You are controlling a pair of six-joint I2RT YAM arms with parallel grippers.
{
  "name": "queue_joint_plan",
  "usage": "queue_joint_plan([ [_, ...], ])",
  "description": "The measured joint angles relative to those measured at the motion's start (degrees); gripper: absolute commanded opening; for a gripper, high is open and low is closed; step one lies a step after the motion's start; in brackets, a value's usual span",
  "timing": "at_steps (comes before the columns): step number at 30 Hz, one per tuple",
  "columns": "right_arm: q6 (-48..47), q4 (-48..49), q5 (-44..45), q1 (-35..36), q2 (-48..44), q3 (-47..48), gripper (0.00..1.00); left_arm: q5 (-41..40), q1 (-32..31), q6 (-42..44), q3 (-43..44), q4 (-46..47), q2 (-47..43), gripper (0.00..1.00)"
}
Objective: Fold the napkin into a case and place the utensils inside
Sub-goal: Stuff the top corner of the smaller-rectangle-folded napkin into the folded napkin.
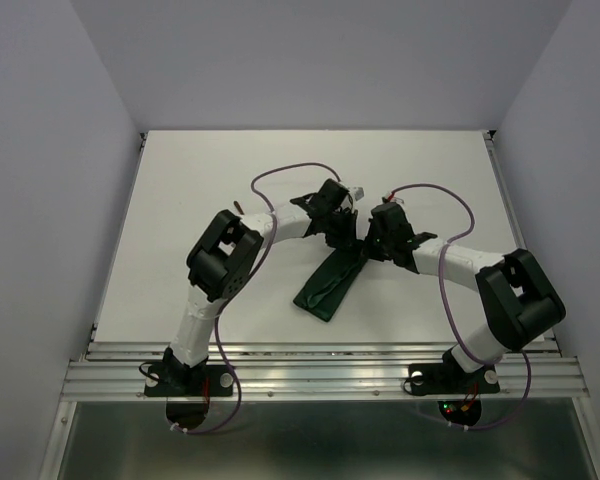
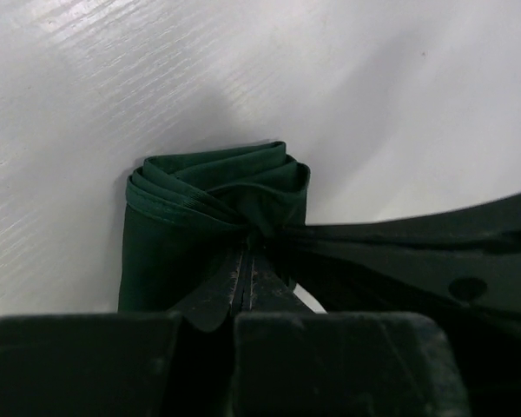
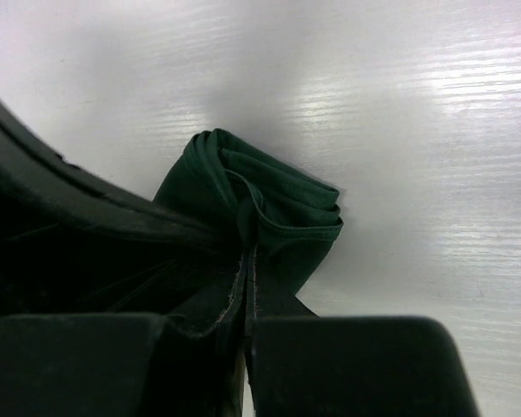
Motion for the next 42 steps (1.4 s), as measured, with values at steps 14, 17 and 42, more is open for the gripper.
queue_joint_plan([
  [14,0.22,0.02,0.85,0.00,-0.44,0.02,0.01,7.50,3.72,5.84,-0.22,-9.60,-9.90,0.00],
  [17,0.22,0.02,0.85,0.00,-0.46,0.02,0.01,6.49,7.65,6.19,-4.92,-9.60,-12.76,0.00],
  [42,1.49,0.02,0.87,0.00,-0.28,0.76,0.01,2.47,5.92,7.13,-15.43,-14.99,-13.68,0.00],
])
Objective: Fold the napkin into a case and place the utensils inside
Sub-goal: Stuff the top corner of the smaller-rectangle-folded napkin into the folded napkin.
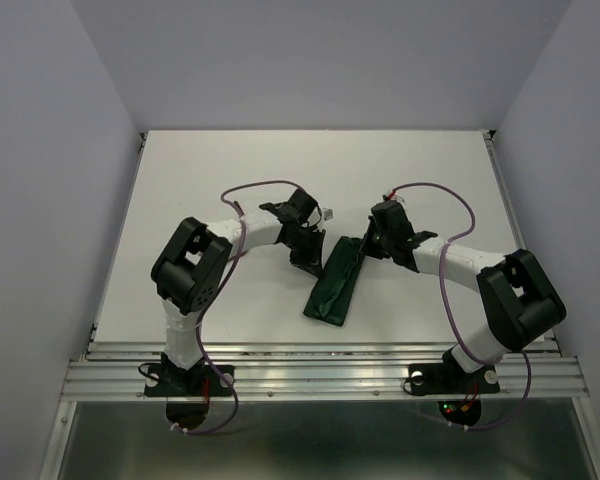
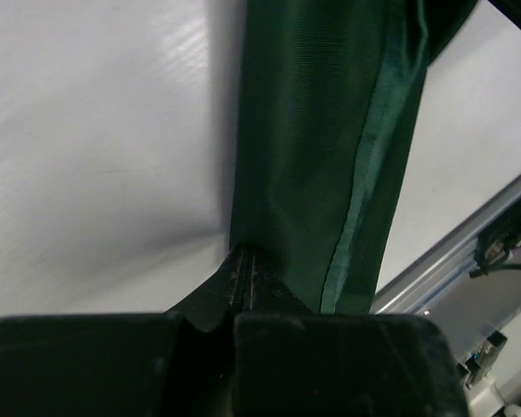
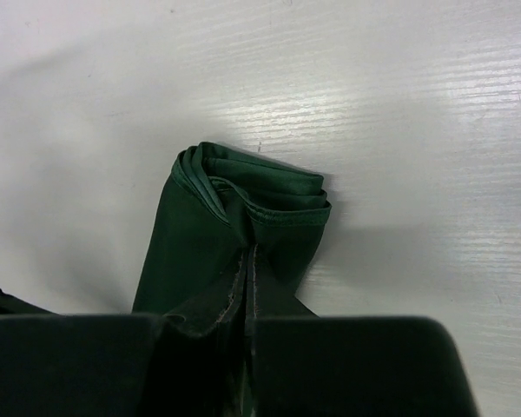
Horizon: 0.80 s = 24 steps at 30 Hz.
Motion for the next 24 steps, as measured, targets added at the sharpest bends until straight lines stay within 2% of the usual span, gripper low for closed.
queue_joint_plan([
  [8,0.63,0.00,0.04,0.00,0.00,0.00,0.01,4.76,-0.66,-0.66,2.89,-0.59,0.28,0.00],
  [18,0.66,0.00,0.04,0.00,0.00,0.00,0.01,0.13,-0.66,-1.62,11.78,0.90,3.89,0.00],
  [24,0.63,0.00,0.02,0.00,0.00,0.00,0.01,-0.42,-0.76,-2.21,16.63,4.22,9.49,0.00],
])
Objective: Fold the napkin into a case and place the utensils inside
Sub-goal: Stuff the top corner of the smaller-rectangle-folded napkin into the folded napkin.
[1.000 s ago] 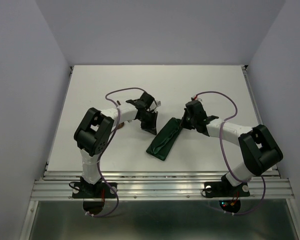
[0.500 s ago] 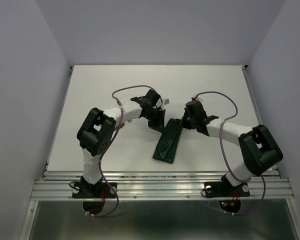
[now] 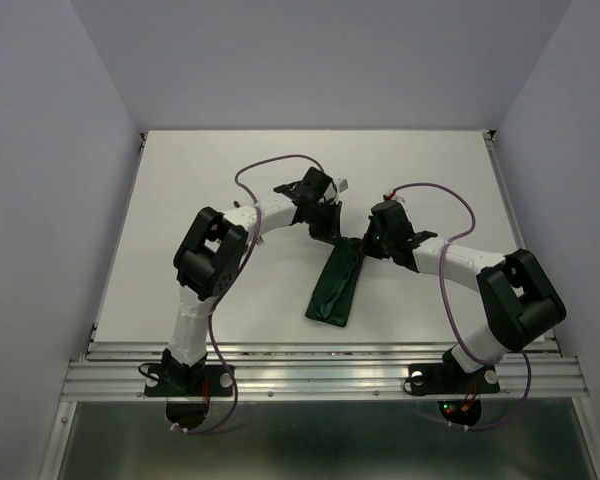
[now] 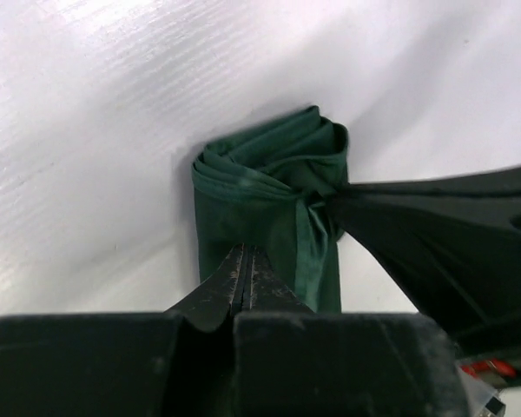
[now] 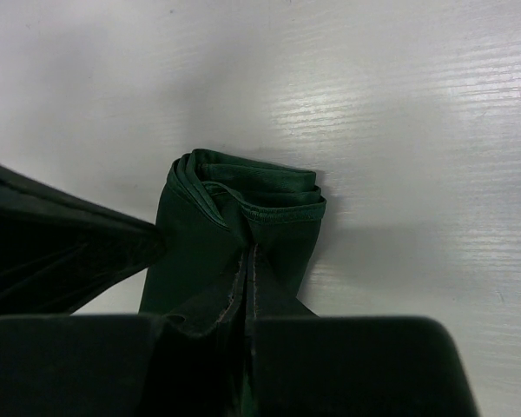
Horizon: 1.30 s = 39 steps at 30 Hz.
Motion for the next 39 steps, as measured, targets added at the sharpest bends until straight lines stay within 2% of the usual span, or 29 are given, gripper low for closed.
queue_joint_plan([
  [19,-0.04,-0.11,-0.15,0.00,0.37,0.00,0.01,2.51,-3.91,-3.23,5.40,3.74,8.59,0.00],
  [32,-0.02,-0.09,0.07,0.00,0.37,0.04,0.01,4.68,-3.69,-4.39,5.40,6.12,9.40,0.00],
  [39,0.04,-0.04,0.24,0.00,0.37,0.04,0.01,2.21,-3.61,-1.49,3.93,2.32,5.57,0.00],
])
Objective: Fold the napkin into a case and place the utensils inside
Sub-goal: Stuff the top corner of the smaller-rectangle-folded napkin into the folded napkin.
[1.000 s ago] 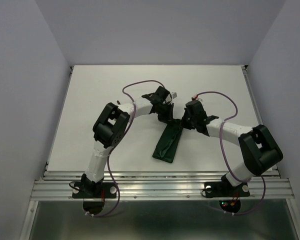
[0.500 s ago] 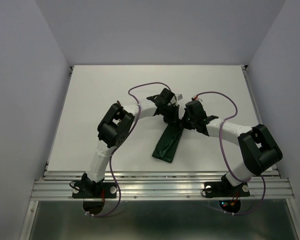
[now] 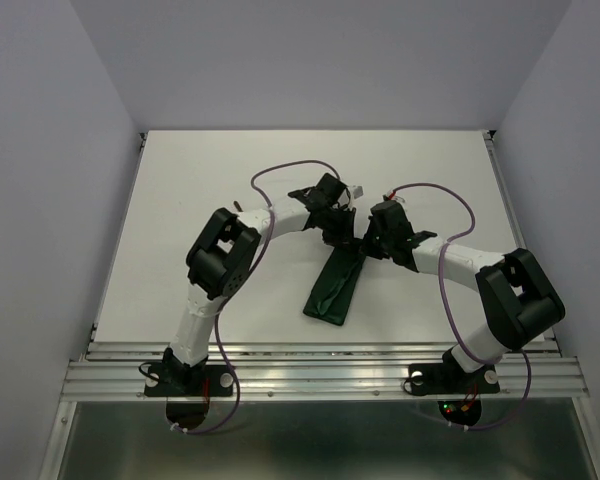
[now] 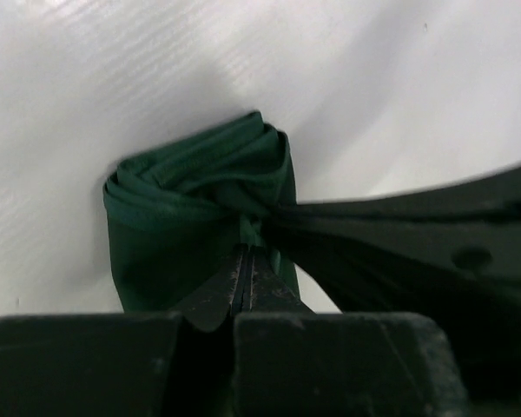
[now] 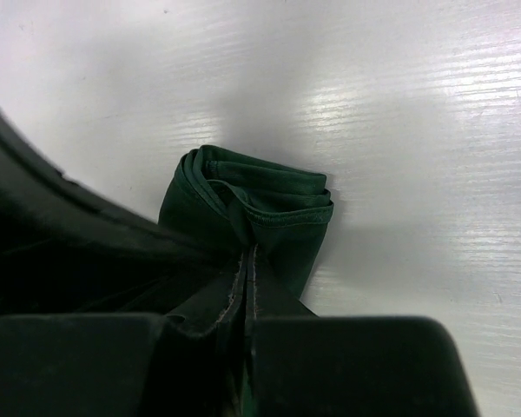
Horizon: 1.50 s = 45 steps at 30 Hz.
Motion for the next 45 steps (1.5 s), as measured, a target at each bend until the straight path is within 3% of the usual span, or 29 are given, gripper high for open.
queue_joint_plan([
  [9,0.17,0.00,-0.02,0.00,0.00,0.00,0.01,-1.86,1.62,2.08,-4.83,-0.68,-5.29,0.00],
  [45,0.31,-0.22,0.35,0.00,3.04,1.33,0.01,-0.11,0.66,0.02,-2.49,4.07,0.81,0.00],
])
